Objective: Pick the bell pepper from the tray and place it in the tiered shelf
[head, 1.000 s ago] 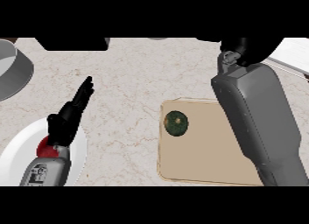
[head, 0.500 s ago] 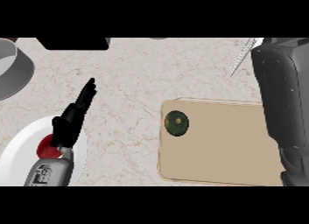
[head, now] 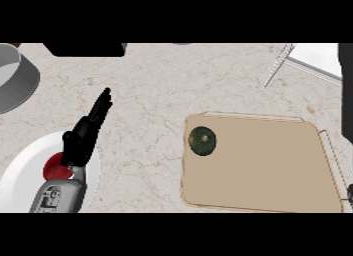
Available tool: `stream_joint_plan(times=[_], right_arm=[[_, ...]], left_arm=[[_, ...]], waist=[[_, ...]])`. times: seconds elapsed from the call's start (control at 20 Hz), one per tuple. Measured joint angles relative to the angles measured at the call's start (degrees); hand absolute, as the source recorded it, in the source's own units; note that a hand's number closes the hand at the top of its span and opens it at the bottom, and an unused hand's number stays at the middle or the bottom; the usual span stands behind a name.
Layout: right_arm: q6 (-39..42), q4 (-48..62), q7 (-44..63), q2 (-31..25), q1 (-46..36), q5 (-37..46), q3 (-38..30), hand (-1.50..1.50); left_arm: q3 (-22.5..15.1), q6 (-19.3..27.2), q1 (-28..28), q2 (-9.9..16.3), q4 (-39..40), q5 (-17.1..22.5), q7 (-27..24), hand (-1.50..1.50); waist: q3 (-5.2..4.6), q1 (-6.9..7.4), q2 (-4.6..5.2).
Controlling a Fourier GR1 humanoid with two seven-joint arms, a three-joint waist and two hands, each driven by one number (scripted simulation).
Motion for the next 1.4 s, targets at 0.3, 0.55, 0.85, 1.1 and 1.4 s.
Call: stream_joint_plan(times=[0.3, 0.55, 0.85, 1.1, 1.4], right_arm=[[-0.83, 5.28, -2.72, -4.24, -0.72, 0.23, -1.02, 1.50], [-4.22, 10.24, -4.53, -6.05, -0.08, 1.27, -1.33, 1.50], [-11.15, 18.40, -10.32, -8.83, 0.60, 2.03, -1.13, 1.50], [-19.85, 23.24, -12.92, -10.17, 0.48, -0.22, -3.99, 1.50], [-31.71, 26.37, -20.96, -11.18, 1.72, -8.99, -9.03, 1.50]], left_arm=[[0.33, -0.59, 0.45, 0.37, 0.01, 0.33, -0.46, 0.00], [0.41, -0.56, -0.52, 0.28, 0.35, 0.22, -0.28, 0.00], [-0.04, -0.93, 0.39, 0.29, -0.31, 0.03, -0.38, 0.00], [-0.14, -0.69, 0.13, 0.00, 0.07, -0.21, -0.85, 0.00], [-0.29, -0.97, 0.50, -0.12, -0.80, 0.04, -0.39, 0.00]], waist=[[0.01, 0.18, 0.05], [0.00, 0.31, 0.14], [0.01, 0.58, 0.23], [0.07, 0.67, 0.31], [0.09, 0.85, 0.37]])
